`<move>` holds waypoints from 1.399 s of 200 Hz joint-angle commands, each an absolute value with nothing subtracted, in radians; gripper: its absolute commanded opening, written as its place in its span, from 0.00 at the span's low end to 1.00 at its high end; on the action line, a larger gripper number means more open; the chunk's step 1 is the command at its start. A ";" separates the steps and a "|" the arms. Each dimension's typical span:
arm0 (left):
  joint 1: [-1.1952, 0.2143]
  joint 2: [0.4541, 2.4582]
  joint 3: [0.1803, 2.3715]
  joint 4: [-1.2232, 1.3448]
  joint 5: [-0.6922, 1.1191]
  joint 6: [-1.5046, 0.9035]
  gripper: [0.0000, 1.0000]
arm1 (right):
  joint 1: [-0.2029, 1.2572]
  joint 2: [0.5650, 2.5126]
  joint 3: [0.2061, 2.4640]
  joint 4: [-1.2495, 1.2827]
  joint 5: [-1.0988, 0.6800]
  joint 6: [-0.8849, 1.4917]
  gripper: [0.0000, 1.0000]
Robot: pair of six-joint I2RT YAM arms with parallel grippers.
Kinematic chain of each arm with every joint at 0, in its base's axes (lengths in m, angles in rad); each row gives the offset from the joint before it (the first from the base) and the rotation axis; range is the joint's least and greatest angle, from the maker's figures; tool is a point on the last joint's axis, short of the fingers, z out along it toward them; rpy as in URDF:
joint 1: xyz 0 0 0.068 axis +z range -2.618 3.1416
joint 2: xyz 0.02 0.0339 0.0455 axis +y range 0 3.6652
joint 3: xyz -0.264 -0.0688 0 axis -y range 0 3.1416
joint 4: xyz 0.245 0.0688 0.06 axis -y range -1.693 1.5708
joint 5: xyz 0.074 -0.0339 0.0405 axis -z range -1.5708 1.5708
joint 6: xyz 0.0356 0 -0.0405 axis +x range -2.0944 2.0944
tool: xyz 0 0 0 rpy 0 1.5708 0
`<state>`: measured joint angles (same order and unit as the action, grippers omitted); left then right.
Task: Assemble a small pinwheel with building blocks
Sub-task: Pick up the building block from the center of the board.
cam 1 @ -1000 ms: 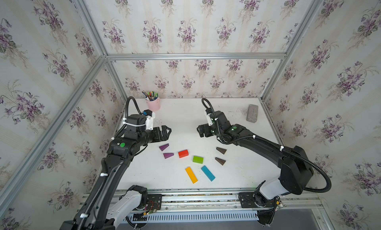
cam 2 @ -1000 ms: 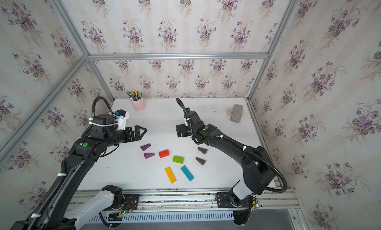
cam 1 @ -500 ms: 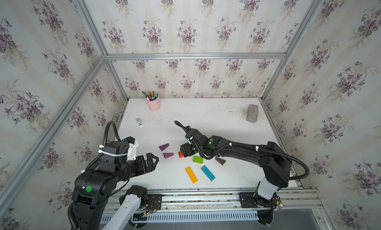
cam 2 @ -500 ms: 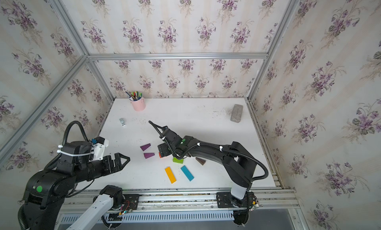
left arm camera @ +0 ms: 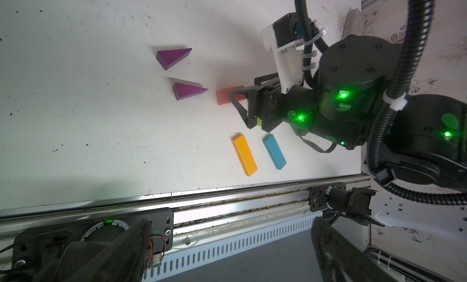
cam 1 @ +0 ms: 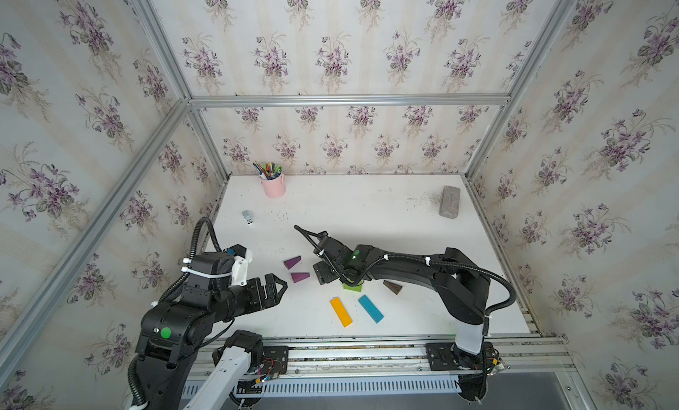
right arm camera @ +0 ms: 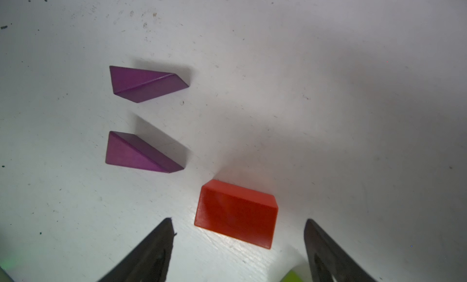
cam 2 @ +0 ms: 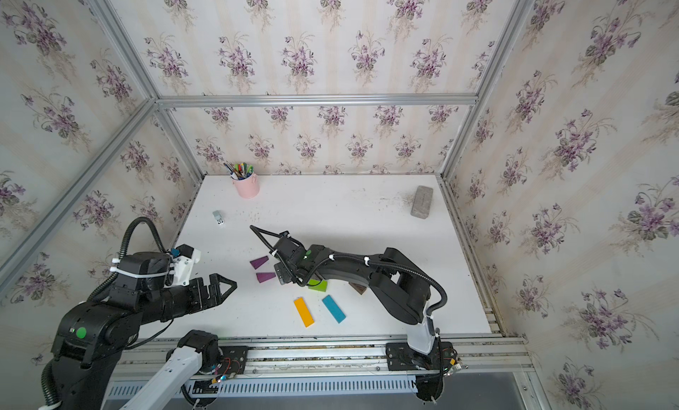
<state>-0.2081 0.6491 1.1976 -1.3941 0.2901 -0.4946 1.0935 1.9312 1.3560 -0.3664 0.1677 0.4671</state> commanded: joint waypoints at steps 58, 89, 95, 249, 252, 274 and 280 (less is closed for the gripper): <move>-0.208 0.595 1.210 -1.378 0.289 -0.495 1.00 | 1.094 1.966 1.362 -0.399 0.170 0.477 0.82; -0.207 0.590 1.213 -1.378 0.290 -0.499 1.00 | 1.095 1.978 1.365 -0.394 0.152 0.475 0.80; -0.207 0.588 1.213 -1.379 0.289 -0.499 1.00 | 1.095 1.980 1.368 -0.394 0.152 0.475 0.80; -0.207 0.581 1.246 -1.376 0.291 -0.513 1.00 | 1.095 2.034 1.414 -0.424 0.149 0.465 0.70; -0.208 0.581 1.247 -1.377 0.291 -0.512 1.00 | 1.095 2.035 1.414 -0.424 0.149 0.464 0.70; -0.207 0.578 1.245 -1.378 0.291 -0.512 1.00 | 1.095 2.034 1.416 -0.426 0.156 0.465 0.70; -0.207 0.577 1.243 -1.376 0.290 -0.514 1.00 | 1.095 2.034 1.415 -0.426 0.159 0.465 0.69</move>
<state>-0.2081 0.5812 1.2411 -1.3819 0.2897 -0.5064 1.0939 2.0300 1.4094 -0.4110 0.1440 0.4633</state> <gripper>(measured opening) 0.996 0.702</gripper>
